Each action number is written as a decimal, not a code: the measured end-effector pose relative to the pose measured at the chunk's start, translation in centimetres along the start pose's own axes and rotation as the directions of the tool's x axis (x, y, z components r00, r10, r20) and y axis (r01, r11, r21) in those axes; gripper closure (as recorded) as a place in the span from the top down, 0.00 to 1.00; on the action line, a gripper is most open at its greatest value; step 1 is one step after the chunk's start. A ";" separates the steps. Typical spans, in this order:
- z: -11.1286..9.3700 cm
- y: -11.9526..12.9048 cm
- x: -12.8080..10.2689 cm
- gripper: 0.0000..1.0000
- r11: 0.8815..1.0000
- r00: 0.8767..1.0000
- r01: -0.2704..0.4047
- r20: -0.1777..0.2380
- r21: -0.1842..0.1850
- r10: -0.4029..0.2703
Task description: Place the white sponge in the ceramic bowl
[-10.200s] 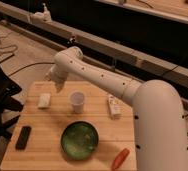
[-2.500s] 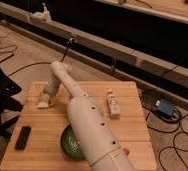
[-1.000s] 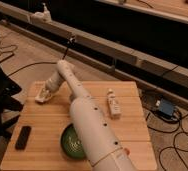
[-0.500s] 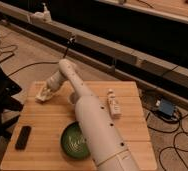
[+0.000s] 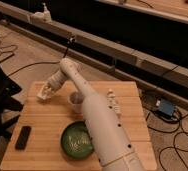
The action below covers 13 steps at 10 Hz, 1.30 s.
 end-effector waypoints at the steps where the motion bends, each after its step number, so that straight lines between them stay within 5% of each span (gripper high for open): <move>1: -0.2 0.0 -0.3 0.00 1.000 1.000 0.002 -0.003 -0.001 -0.002; 8: -0.7 -0.1 -2.6 0.00 1.000 1.000 0.021 -0.021 -0.007 -0.021; 13: -3.8 2.0 -3.5 0.00 0.999 0.998 -0.034 -0.058 0.006 0.034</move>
